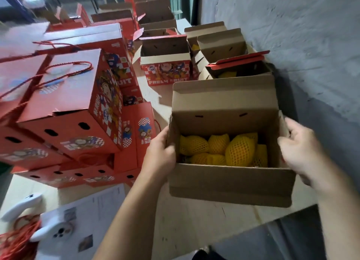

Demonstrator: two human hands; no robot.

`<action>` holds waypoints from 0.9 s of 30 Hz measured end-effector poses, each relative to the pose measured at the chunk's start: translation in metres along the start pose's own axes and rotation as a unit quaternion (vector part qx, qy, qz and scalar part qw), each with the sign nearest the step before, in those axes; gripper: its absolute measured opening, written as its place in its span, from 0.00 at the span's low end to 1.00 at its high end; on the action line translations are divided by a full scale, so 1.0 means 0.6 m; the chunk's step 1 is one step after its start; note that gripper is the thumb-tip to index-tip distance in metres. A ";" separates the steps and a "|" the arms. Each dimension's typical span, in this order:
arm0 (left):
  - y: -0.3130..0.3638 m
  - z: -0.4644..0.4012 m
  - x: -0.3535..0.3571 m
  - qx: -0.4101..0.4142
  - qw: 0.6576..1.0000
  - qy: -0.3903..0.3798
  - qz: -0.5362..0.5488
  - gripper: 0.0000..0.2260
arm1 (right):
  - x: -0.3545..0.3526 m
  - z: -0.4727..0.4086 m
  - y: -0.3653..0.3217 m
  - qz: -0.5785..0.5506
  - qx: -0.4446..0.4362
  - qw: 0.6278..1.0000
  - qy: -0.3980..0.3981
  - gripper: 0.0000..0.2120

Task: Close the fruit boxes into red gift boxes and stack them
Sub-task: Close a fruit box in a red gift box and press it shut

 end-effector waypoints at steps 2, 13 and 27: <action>0.035 0.053 -0.044 0.055 0.998 0.008 0.018 0.30 | -0.048 0.032 -0.025 0.016 -0.050 0.998 0.037 0.29; -0.039 0.404 -0.392 0.083 0.995 0.059 0.022 0.26 | 0.064 0.360 -0.107 0.061 -0.158 0.985 -0.022 0.27; -0.272 0.652 -0.781 -0.059 0.941 0.333 0.024 0.23 | 0.457 0.717 -0.391 0.128 -0.258 0.922 -0.259 0.40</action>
Point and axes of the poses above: each hand's wrist, its own z-axis away from the middle knuckle, its own x-axis out of the palm, y = z × x, the point moved 3 cm from there along -z, towards the middle knuckle, and after that the axes turned 4 degrees about x, right-handed, at the moved point
